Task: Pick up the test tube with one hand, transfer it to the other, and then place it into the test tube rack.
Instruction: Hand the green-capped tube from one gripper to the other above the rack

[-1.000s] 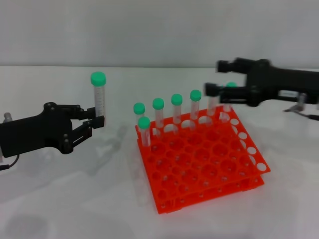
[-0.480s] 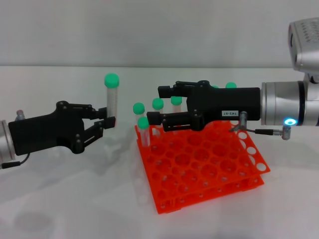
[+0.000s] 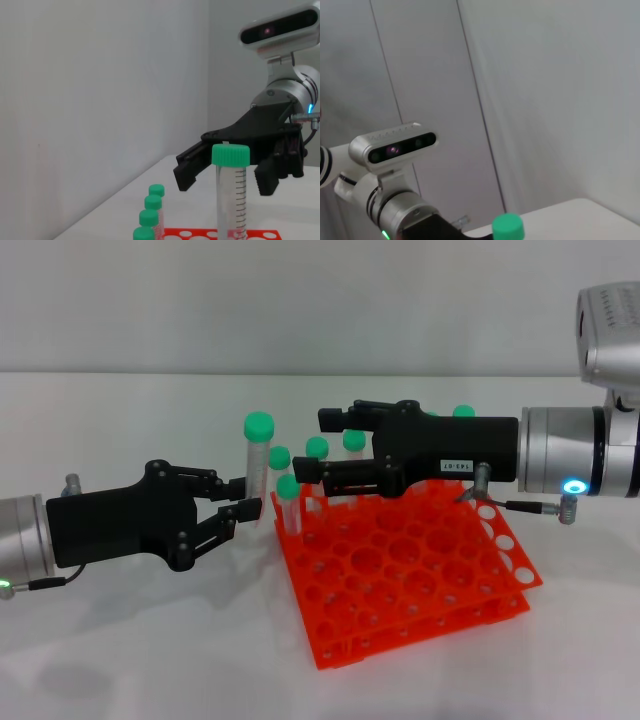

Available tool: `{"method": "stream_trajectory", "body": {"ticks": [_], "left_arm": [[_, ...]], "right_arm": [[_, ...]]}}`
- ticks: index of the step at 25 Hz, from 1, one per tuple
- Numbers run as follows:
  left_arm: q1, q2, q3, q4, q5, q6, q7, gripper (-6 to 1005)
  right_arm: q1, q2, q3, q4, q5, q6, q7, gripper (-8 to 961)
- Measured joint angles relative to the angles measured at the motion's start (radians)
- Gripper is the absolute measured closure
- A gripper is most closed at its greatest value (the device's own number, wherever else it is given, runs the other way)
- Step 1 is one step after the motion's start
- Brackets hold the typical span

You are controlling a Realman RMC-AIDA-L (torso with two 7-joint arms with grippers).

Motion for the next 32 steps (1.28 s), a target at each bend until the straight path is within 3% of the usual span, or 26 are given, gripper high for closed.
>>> {"method": "stream_trajectory", "body": {"ticks": [15,26,32], "left_arm": [[-0.012,-0.002,0.0,0.016,0.003,-0.012,0.009,801],[-0.017,-0.002,0.0,0.016,0.008,-0.024,0.012,801],[-0.017,-0.002,0.0,0.018,0.009,-0.025,0.012,800]], "right_arm": [[-0.007,0.005,-0.113,-0.001,0.108,0.009,-0.04,205],[0.002,0.007,-0.236,-0.014,0.225,0.103,-0.124,217],[-0.007,0.006,-0.243,-0.015,0.272,0.124,-0.161,224]]}}
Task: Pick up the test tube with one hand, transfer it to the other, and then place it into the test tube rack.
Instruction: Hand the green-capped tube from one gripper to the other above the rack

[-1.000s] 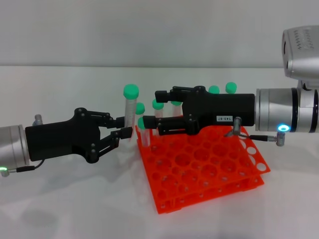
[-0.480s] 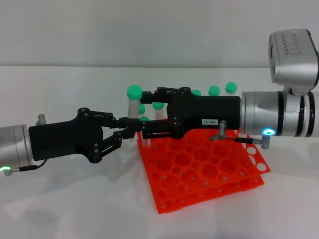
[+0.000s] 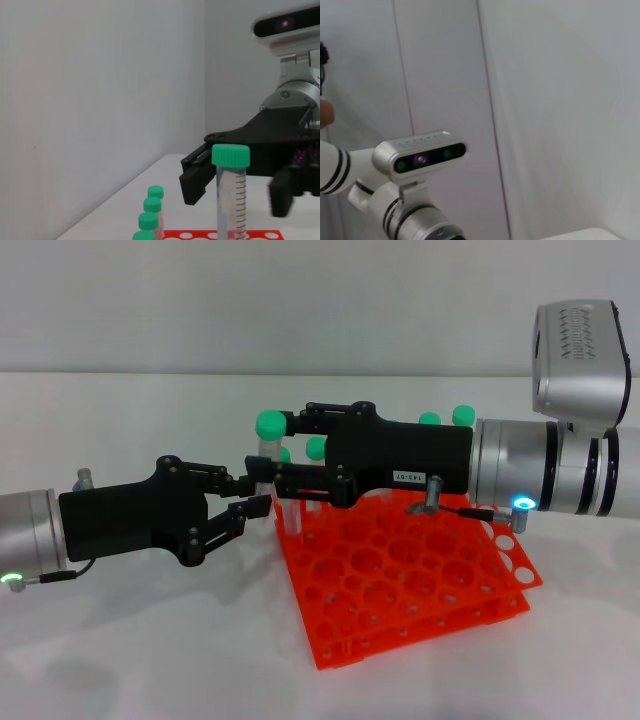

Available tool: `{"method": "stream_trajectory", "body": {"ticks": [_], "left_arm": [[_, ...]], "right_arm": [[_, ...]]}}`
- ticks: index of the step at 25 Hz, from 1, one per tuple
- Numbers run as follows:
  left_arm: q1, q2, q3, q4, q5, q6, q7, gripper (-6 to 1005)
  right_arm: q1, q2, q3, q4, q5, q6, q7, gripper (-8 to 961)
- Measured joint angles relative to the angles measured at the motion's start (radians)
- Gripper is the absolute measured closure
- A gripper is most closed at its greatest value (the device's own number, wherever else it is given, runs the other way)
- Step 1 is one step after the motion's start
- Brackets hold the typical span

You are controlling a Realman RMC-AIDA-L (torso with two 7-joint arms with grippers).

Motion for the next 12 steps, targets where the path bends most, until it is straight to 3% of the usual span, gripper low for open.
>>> {"method": "stream_trajectory", "body": {"ticks": [1,4,9,12], "left_arm": [[0.0,0.0,0.0,0.0,0.0,-0.001,0.0,800],[0.0,0.0,0.0,0.003,0.0,-0.006,0.0,800],[-0.002,0.0,0.0,0.013,0.0,-0.012,0.0,800],[-0.003,0.0,0.0,0.014,0.0,-0.012,0.0,800]], "right_arm": [[-0.001,0.0,0.0,0.0,0.004,0.005,-0.003,225],[-0.002,0.0,-0.002,0.0,0.005,0.009,-0.007,434],[0.001,0.0,-0.022,0.0,0.005,0.014,-0.009,595],[0.001,0.0,-0.028,0.0,0.005,0.018,-0.015,627]]}}
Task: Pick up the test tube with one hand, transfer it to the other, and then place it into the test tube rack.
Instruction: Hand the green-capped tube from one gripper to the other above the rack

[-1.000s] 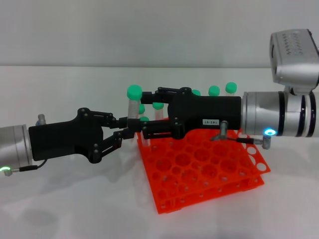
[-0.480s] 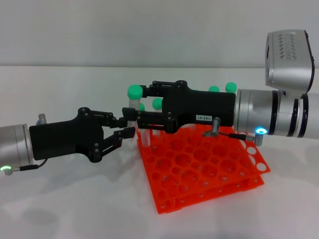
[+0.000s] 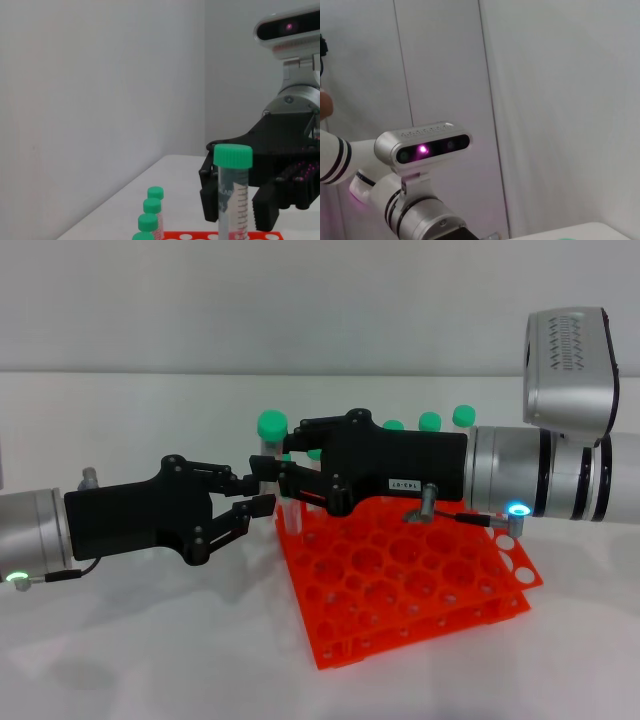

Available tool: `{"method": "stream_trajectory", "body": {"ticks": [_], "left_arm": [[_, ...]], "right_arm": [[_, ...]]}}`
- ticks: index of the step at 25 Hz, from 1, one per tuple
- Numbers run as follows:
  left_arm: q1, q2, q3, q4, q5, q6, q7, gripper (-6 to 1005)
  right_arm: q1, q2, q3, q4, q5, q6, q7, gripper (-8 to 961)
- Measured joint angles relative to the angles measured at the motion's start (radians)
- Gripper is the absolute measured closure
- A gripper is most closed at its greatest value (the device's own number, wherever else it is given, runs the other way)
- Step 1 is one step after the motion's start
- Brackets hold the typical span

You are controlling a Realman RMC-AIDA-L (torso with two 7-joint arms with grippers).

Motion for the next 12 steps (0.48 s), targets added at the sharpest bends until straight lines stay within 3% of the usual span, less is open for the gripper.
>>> {"method": "stream_trajectory", "body": {"ticks": [12], "left_arm": [[0.0,0.0,0.0,0.01,0.0,-0.003,0.0,799]], "right_arm": [[-0.006,0.0,-0.002,0.001,0.003,0.003,-0.01,732]]}}
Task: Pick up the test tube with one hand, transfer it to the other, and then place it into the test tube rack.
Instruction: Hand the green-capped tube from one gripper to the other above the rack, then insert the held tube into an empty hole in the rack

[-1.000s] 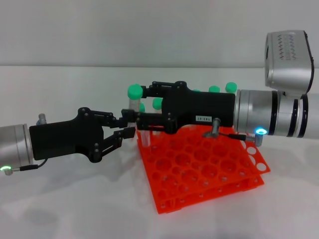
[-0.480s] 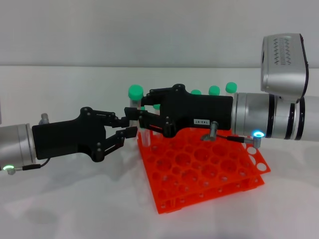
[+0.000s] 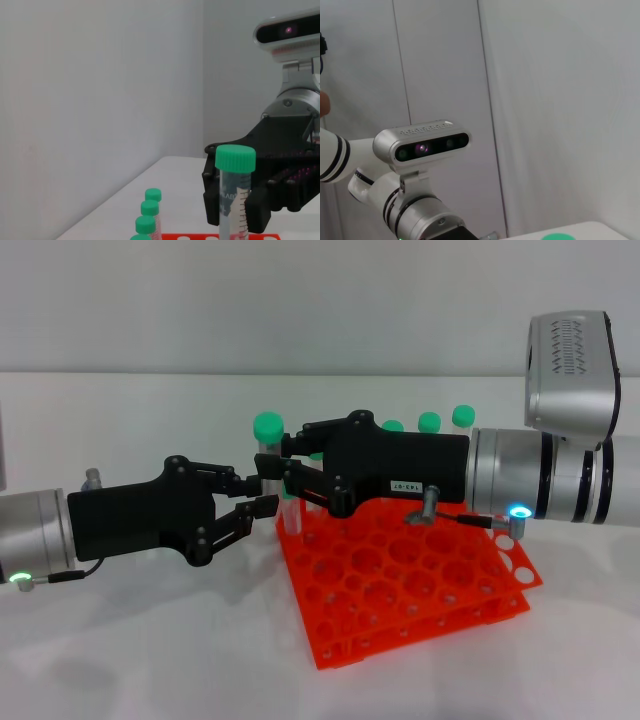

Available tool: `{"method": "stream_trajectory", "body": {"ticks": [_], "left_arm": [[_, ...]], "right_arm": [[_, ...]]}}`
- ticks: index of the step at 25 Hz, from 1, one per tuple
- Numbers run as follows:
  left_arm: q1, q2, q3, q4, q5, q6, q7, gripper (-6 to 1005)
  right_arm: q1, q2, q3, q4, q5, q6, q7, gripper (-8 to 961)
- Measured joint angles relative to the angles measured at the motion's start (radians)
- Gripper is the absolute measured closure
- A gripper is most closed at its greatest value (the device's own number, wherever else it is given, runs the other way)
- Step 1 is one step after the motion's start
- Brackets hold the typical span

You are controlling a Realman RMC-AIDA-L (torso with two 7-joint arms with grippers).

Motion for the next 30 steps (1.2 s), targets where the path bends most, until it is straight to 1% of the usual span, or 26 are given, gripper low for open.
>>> {"method": "stream_trajectory", "body": {"ticks": [7,12,13,15,19,20,24,26,30], "left_arm": [[0.026,0.001,-0.001,-0.009,-0.02,0.019,-0.006,799],[0.063,0.004,-0.002,-0.052,-0.05,0.083,-0.048,580],[0.074,0.003,-0.002,-0.067,-0.062,0.098,-0.059,509],[0.104,0.002,-0.002,-0.086,-0.1,0.123,-0.072,368],[0.195,0.004,-0.002,-0.101,-0.231,0.144,-0.076,285],[0.232,0.004,-0.002,-0.103,-0.285,0.143,-0.076,264],[0.33,0.001,-0.002,-0.093,-0.411,0.129,-0.084,181],[0.368,-0.001,-0.002,-0.081,-0.459,0.109,-0.084,140],[0.423,-0.002,-0.003,-0.016,-0.534,0.043,-0.073,122]], "right_arm": [[-0.014,-0.003,0.009,-0.002,-0.001,-0.001,-0.001,742],[-0.025,-0.006,0.023,-0.003,-0.002,-0.002,-0.008,743],[-0.027,-0.006,0.025,-0.004,-0.002,-0.002,-0.011,743],[-0.029,-0.006,0.029,-0.004,-0.002,-0.002,-0.016,743],[-0.036,-0.006,0.047,-0.004,-0.002,0.0,-0.024,746],[-0.037,-0.006,0.052,-0.004,-0.002,0.001,-0.026,747],[-0.04,-0.006,0.081,0.004,-0.002,0.002,-0.041,747],[-0.041,-0.006,0.091,0.008,-0.002,0.009,-0.05,747],[-0.052,-0.006,0.098,0.01,-0.002,0.049,-0.055,746]]}}
